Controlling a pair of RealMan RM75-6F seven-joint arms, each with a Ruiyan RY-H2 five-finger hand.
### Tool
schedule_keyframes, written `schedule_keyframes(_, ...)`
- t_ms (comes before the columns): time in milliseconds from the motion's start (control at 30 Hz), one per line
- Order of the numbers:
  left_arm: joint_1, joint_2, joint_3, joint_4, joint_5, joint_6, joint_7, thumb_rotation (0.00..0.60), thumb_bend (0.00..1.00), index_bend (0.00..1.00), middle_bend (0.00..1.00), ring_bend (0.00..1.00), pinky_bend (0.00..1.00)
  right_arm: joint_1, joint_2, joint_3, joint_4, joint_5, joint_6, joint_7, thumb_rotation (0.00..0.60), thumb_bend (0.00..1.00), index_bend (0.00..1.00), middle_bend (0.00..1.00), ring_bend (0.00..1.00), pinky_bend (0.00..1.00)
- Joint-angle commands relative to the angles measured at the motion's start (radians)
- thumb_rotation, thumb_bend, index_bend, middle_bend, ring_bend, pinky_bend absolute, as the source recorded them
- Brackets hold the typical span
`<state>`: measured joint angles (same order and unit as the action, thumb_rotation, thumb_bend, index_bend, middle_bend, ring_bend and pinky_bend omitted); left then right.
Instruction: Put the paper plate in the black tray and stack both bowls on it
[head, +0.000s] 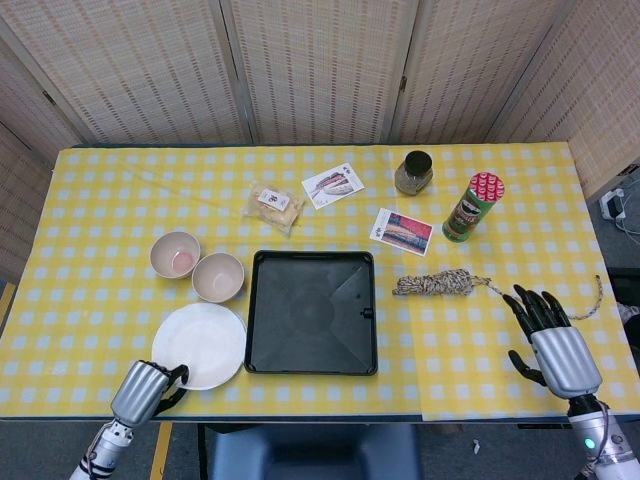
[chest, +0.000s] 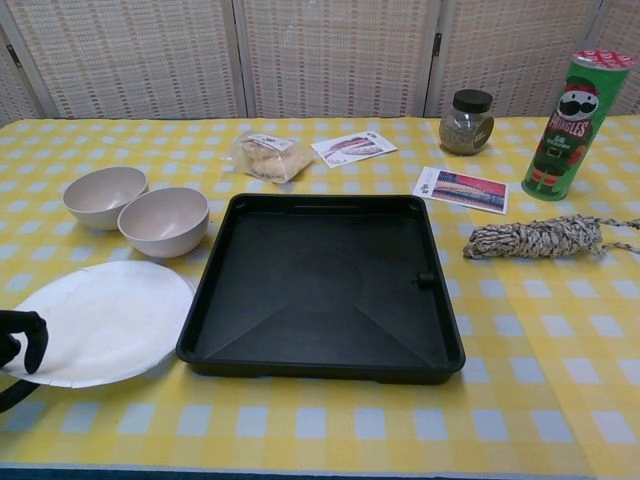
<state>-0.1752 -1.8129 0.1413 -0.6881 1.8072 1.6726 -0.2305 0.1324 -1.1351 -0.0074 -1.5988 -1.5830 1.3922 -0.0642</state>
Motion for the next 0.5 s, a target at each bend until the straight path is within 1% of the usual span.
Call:
schedule_keyframes(33,0.000,-0.001,0.000,0.009,0.008,0.029,-0.003,0.600,0.45,0.63,1.00,1.00,1.00,0.000,0.000,-0.001,-0.001,-0.001,0.001,-0.001,0.600,0.38,0.00,0.00,0.00,0.00)
schedule_keyframes(67,0.001,-0.002,-0.001,0.011,0.009,0.039,-0.009,0.600,0.47,0.64,1.00,1.00,1.00,-0.001,0.000,-0.001,-0.001,-0.003,0.002,-0.001,0.600,0.38,0.00,0.00,0.00,0.00)
schedule_keyframes(133,0.004,-0.006,-0.005,0.024,0.010,0.062,-0.011,0.600,0.49,0.64,1.00,1.00,1.00,-0.002,-0.001,-0.002,-0.001,-0.004,0.005,-0.003,0.600,0.38,0.00,0.00,0.00,0.00)
schedule_keyframes(333,0.013,-0.019,-0.009,0.069,0.010,0.105,0.002,0.600,0.50,0.64,1.00,1.00,1.00,-0.001,-0.003,-0.005,-0.002,-0.008,0.003,-0.006,0.600,0.38,0.00,0.00,0.00,0.00)
schedule_keyframes(500,0.021,-0.012,-0.022,0.082,0.005,0.160,0.015,0.600,0.52,0.65,1.00,1.00,1.00,-0.002,-0.003,-0.008,-0.003,-0.011,0.004,-0.007,0.600,0.38,0.00,0.00,0.00,0.00)
